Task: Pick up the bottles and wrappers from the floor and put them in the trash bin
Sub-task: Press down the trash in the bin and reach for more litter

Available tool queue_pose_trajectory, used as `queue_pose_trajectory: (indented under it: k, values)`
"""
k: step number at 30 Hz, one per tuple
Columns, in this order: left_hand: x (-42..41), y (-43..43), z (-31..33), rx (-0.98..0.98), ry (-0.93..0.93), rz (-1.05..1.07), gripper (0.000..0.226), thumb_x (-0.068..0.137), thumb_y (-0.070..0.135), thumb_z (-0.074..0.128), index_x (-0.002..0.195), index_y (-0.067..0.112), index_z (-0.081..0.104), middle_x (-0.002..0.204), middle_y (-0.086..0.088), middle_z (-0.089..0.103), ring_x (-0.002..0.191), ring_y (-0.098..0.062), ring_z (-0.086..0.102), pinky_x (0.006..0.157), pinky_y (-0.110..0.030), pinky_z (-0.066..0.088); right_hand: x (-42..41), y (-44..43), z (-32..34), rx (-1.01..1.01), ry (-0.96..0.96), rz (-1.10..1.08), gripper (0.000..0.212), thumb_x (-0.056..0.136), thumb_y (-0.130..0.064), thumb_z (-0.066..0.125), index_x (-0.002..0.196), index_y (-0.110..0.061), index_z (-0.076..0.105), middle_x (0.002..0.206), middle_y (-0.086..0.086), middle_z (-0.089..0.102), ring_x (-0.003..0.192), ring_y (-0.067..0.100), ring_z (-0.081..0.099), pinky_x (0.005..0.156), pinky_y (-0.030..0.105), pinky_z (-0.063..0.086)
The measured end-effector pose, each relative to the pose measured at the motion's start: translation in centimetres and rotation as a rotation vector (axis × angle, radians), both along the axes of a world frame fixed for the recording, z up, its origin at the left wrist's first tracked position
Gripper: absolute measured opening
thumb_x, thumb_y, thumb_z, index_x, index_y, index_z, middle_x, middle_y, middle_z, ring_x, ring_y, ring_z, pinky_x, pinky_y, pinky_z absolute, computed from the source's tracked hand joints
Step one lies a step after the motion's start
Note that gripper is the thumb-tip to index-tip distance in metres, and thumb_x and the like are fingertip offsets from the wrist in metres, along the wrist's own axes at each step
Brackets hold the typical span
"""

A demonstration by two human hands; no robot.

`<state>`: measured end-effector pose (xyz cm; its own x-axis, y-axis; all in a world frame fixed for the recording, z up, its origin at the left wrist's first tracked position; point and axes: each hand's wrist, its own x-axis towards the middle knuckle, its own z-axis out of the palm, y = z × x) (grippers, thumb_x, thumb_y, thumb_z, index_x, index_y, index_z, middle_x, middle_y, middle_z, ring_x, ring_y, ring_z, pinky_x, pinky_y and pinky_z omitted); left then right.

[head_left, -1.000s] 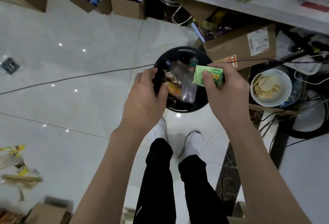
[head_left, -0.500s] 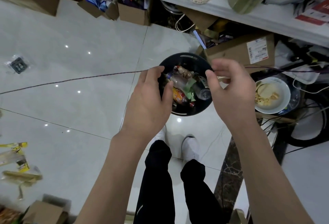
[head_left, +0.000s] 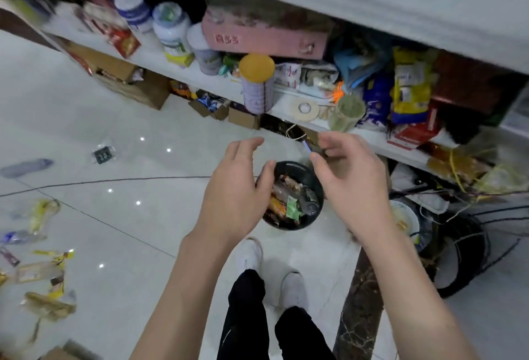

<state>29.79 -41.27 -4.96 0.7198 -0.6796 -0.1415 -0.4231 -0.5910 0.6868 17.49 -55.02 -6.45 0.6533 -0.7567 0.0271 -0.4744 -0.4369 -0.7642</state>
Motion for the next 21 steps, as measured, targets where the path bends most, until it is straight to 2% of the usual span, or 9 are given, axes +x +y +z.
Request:
queue_pose_trajectory:
  k: [4, 10, 15, 18, 21]
  values:
    - [-0.6, 2.3, 8.3, -0.022, -0.112, 0.024, 0.042, 0.102, 0.039, 0.050, 0.141, 0.027, 0.045, 0.138, 0.007, 0.049, 0.119, -0.012, 0.054, 0.095, -0.031, 0.047, -0.3, 1.2, 8.3, -0.051, -0.078, 0.096, 0.030, 0.094, -0.028, 0.068, 0.123, -0.024, 0.064, 0.112, -0.013, 0.061, 0.102, 0.001, 0.058, 0.092, 0.019, 0.045]
    - [-3.3, 9.2, 17.8, -0.021, -0.233, 0.137, 0.044, 0.101, 0.046, 0.047, 0.142, 0.030, 0.043, 0.138, 0.009, 0.050, 0.119, -0.012, 0.054, 0.093, -0.036, 0.050, -1.4, 5.3, 16.5, -0.088, -0.163, 0.262, 0.028, 0.094, -0.029, 0.069, 0.121, -0.025, 0.064, 0.110, -0.013, 0.061, 0.102, 0.003, 0.060, 0.090, 0.025, 0.049]
    - [-5.0, 16.6, 21.0, -0.022, -0.247, 0.298, 0.046, 0.099, 0.051, 0.046, 0.141, 0.033, 0.044, 0.137, 0.015, 0.049, 0.117, -0.006, 0.054, 0.092, -0.034, 0.050, -0.6, 10.5, 20.0, -0.042, -0.177, 0.415, 0.029, 0.094, -0.031, 0.068, 0.123, -0.027, 0.063, 0.113, -0.016, 0.061, 0.106, 0.000, 0.058, 0.093, 0.028, 0.051]
    - [-5.0, 21.0, 21.2, -0.035, -0.241, 0.412, 0.045, 0.099, 0.051, 0.047, 0.140, 0.033, 0.045, 0.136, 0.017, 0.049, 0.114, -0.002, 0.054, 0.087, -0.027, 0.047, 1.1, 13.6, 21.6, -0.057, -0.203, 0.513, 0.028, 0.094, -0.030, 0.069, 0.122, -0.027, 0.064, 0.112, -0.016, 0.061, 0.105, 0.002, 0.059, 0.092, 0.031, 0.052]
    - [-4.5, 25.6, 20.7, -0.048, -0.219, 0.523, 0.045, 0.098, 0.051, 0.048, 0.139, 0.033, 0.046, 0.136, 0.016, 0.049, 0.115, -0.002, 0.055, 0.088, -0.029, 0.048, 3.4, 17.0, 22.5, -0.062, -0.195, 0.605, 0.027, 0.094, -0.029, 0.069, 0.121, -0.027, 0.064, 0.111, -0.015, 0.061, 0.104, 0.002, 0.058, 0.092, 0.030, 0.052]
